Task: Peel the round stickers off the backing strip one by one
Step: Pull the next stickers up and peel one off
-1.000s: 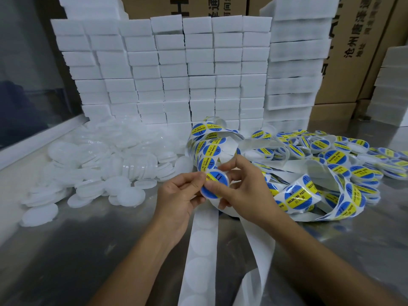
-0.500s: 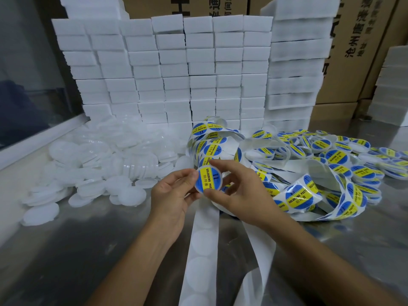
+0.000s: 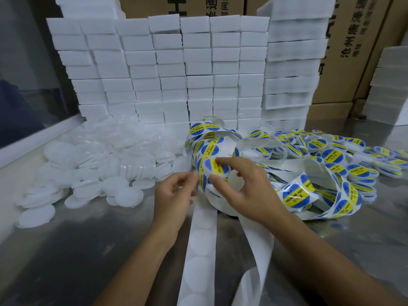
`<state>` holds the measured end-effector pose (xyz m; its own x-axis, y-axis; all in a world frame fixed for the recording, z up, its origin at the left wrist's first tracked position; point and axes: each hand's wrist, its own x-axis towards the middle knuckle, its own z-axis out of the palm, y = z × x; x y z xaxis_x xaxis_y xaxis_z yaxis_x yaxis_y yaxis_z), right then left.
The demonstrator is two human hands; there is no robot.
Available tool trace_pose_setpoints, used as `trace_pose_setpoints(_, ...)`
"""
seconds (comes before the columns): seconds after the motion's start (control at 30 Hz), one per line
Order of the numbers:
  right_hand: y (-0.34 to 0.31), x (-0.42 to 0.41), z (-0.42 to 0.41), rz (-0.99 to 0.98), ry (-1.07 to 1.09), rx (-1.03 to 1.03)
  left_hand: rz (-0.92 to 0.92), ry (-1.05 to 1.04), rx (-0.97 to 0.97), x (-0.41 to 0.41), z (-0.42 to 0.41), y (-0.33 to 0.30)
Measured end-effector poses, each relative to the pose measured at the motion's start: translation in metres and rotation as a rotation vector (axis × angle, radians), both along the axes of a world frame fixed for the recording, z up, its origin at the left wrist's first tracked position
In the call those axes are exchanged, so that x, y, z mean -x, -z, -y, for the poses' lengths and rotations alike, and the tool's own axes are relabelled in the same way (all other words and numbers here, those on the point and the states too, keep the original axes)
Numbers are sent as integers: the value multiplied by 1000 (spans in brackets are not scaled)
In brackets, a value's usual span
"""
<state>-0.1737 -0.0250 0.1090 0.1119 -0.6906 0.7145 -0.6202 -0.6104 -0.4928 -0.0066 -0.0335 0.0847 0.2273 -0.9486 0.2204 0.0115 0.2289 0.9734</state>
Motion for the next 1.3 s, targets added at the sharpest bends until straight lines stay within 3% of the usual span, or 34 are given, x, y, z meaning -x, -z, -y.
trace_pose_setpoints(0.07,-5,7,4,77,71,-11,334,-95,62,0,3,12)
trace_pose_setpoints(0.13,-13,20,11,173,168,-12,492,-64,35,0,5,21)
trace_pose_setpoints(0.23,-31,50,32,225,346,-47,506,-26,-15,-2,8,24)
trace_pose_setpoints(0.5,-52,133,111,-3,731,-382,673,-52,-31,0,13,27)
trace_pose_setpoints(0.63,-38,148,126,-184,794,-582,687,-84,-51,1,14,28)
trace_pose_setpoints(0.83,-37,152,128,-326,759,-681,696,-85,-60,2,14,27)
trace_pose_setpoints(0.9,-43,144,124,-293,743,-628,690,-90,-64,3,14,26)
trace_pose_setpoints(1.0,-49,119,111,-207,728,-389,686,-92,-64,3,14,26)
trace_pose_setpoints(1.17,-44,59,73,50,558,-157,669,-88,-59,2,14,26)
trace_pose_setpoints(1.3,-28,20,48,-90,503,-221,662,-87,-53,1,15,27)
